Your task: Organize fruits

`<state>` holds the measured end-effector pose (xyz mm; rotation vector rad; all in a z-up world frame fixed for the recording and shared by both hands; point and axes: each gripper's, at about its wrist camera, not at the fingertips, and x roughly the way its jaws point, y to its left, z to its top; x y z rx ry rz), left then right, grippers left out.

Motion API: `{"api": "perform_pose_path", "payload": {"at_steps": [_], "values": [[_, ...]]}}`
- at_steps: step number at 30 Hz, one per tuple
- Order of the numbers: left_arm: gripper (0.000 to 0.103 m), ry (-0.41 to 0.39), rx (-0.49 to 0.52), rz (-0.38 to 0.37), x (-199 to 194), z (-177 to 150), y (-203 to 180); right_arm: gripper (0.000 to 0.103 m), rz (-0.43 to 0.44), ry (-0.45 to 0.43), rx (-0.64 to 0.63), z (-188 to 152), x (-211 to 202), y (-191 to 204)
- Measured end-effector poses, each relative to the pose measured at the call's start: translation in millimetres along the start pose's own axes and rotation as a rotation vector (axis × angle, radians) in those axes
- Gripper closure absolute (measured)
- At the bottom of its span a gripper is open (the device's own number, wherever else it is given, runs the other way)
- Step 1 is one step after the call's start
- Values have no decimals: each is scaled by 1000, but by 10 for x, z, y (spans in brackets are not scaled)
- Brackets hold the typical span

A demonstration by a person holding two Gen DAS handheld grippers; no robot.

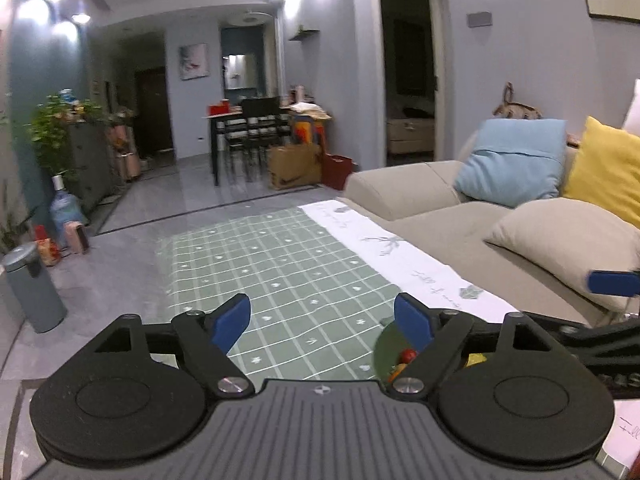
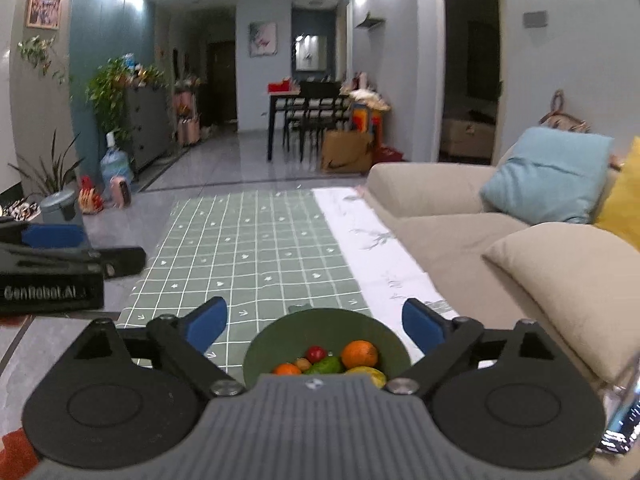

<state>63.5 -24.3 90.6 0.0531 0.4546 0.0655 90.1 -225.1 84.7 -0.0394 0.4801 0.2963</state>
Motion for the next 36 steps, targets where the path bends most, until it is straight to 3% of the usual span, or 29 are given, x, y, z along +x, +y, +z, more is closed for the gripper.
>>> {"api": "perform_pose_path", "payload": {"at_steps": [5,10,14,23,36], "values": [[7,21,38,51,-43,-213,-51,5,-42,-41,32,-239,-363,25],[7,85,13,29,-1,-436,-99,5,-80,-53,58,-513,-507,71],[7,150,-6,3,65,-608,-143,5,-97,0,63,-691,-420,60],[7,243,10,30,243,-881,-195,5,-82,94,21,-940,-64,118],[7,281,5,30,279,-998,-199,5,-84,129,-9,-1042,32,142]]}}
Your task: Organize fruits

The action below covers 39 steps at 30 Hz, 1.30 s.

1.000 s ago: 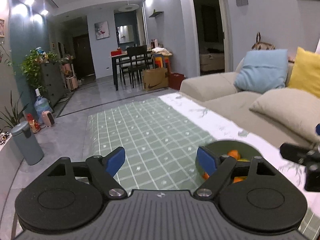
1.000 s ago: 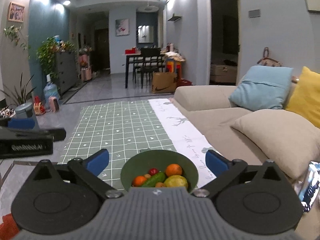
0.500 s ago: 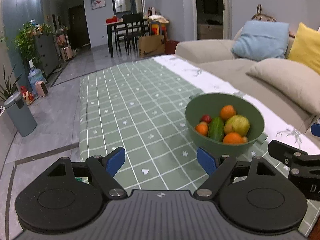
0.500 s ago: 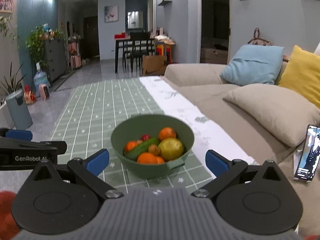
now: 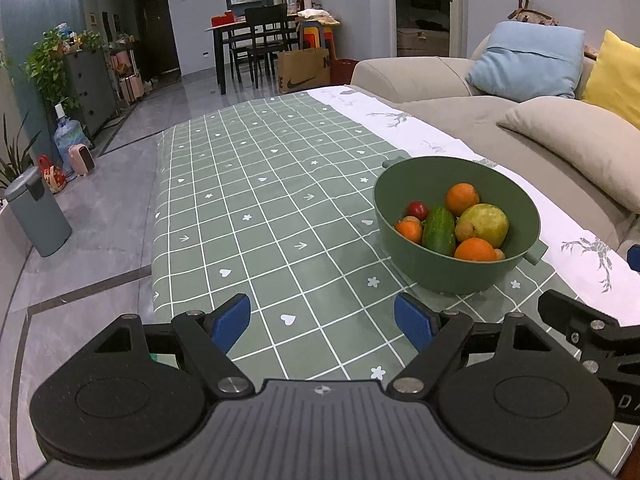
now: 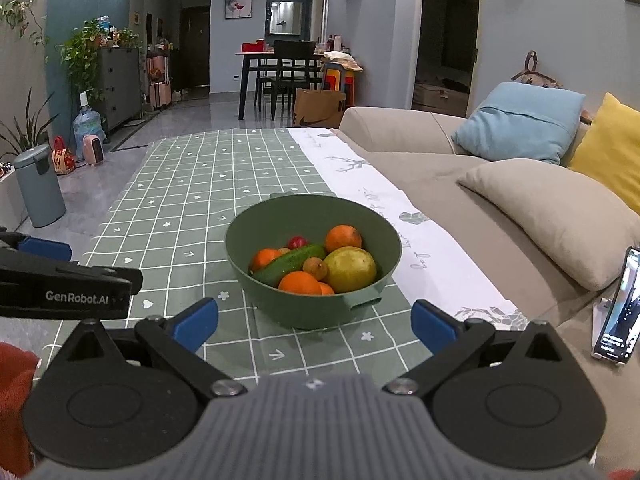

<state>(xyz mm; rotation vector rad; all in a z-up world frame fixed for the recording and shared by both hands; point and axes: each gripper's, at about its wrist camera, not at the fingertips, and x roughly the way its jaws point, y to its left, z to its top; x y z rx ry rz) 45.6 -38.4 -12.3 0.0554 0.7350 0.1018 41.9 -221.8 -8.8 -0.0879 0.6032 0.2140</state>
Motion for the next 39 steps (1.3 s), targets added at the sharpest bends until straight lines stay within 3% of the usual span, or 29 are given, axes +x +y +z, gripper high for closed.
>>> {"api": "perform_pose_path", "payload": {"at_steps": [39], "values": [[7,1,-11,-1,-62,3,11,5,-2,-24,17,-2,-76,-19]]}}
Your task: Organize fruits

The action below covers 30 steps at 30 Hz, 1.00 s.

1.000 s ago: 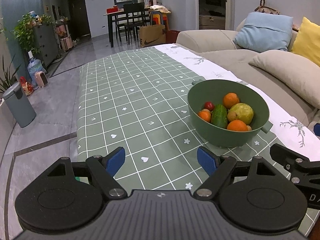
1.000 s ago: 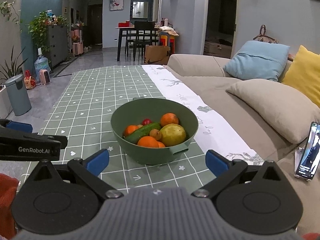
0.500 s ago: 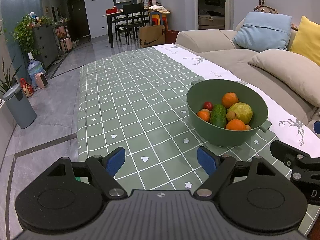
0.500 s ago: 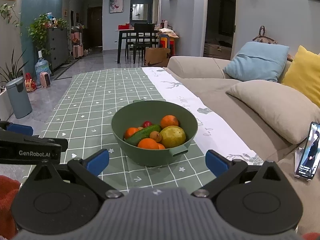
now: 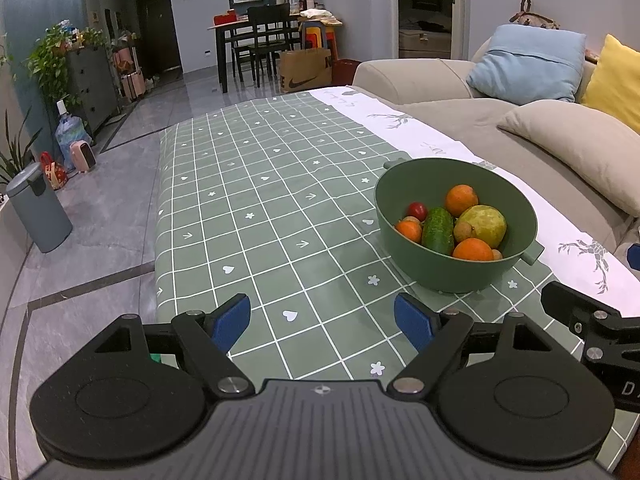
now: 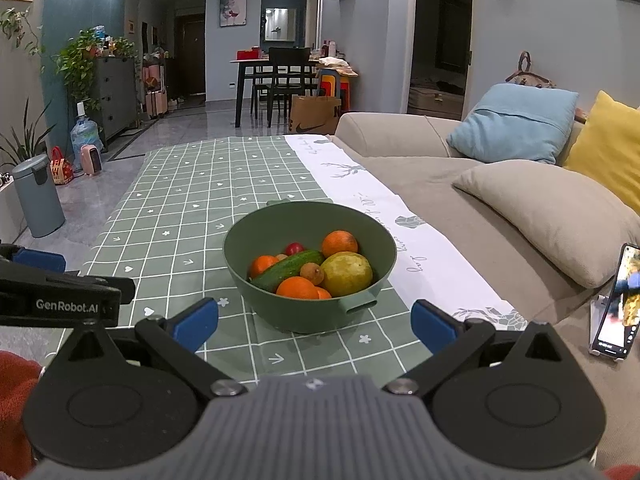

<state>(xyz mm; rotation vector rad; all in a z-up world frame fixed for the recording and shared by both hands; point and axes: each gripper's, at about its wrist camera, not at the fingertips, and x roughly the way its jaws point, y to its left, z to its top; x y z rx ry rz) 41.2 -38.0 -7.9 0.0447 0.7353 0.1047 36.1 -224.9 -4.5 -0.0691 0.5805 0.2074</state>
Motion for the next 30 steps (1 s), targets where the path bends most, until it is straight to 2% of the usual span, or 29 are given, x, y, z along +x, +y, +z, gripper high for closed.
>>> {"api": "perform_pose_path", "payload": {"at_steps": [30], "values": [[7,15,-10,-4,3,-9,-25,5,-4,6,12,6,12,-33]]}}
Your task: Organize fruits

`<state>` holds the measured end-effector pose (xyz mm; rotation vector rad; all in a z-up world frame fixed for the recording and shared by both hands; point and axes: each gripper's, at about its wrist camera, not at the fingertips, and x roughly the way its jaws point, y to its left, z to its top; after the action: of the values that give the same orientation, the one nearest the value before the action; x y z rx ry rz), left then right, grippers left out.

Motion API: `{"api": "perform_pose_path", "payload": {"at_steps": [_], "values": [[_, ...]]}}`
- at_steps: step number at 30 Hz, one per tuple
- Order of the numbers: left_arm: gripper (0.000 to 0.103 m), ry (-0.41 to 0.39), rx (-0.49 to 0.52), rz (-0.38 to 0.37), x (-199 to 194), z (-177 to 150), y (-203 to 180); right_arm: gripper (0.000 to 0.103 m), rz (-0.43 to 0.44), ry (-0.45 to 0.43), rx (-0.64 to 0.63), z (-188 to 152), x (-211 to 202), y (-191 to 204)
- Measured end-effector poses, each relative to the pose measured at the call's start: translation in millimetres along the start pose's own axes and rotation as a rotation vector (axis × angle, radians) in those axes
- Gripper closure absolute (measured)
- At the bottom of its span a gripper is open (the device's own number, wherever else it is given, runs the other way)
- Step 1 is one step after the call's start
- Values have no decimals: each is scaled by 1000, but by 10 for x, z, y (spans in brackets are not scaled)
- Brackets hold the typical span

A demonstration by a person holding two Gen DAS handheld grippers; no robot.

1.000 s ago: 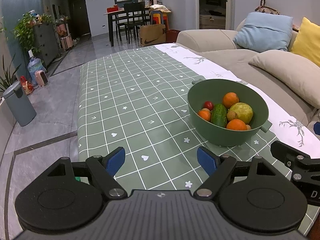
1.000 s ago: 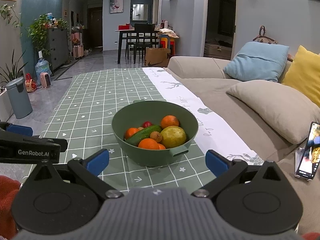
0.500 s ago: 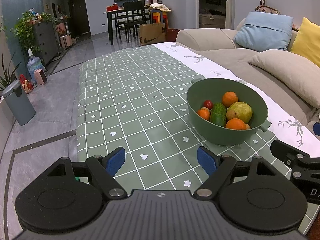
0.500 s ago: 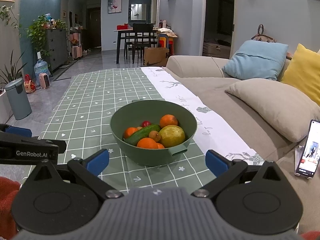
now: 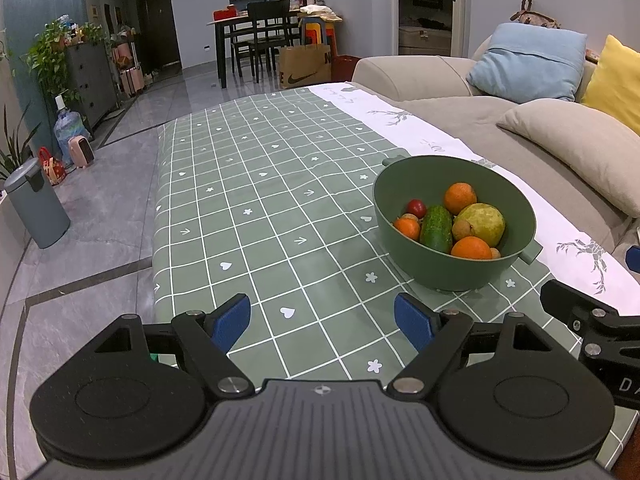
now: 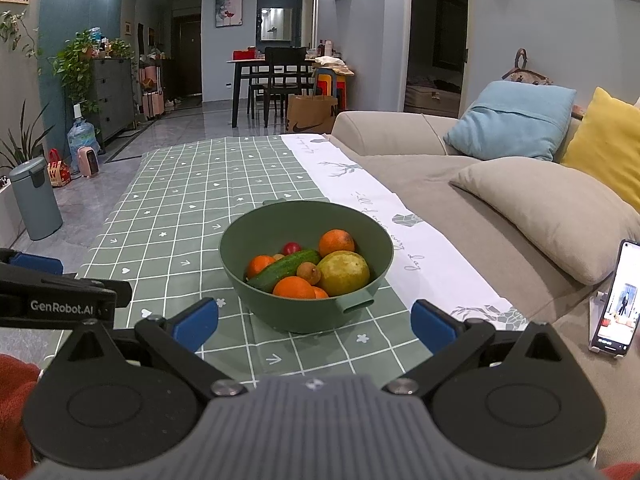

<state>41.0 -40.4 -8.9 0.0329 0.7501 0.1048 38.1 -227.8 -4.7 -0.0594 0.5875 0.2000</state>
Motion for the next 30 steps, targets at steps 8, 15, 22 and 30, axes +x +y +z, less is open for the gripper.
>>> {"api": "perform_pose_path", "payload": {"at_steps": [8,15,22,30], "values": [[7,0,-2,-1,12,15,17,5,-2,2,2,4,12,-4],[7,10,-14,3,15,12,15,5,-2,8,0,-14,35,-7],[7,16,-24,5,20,15,28,5,-3,11,3,-31,37,-2],[7,14,-27,-1,12,20,35,5,-4,13,4,-34,35,-1]]}}
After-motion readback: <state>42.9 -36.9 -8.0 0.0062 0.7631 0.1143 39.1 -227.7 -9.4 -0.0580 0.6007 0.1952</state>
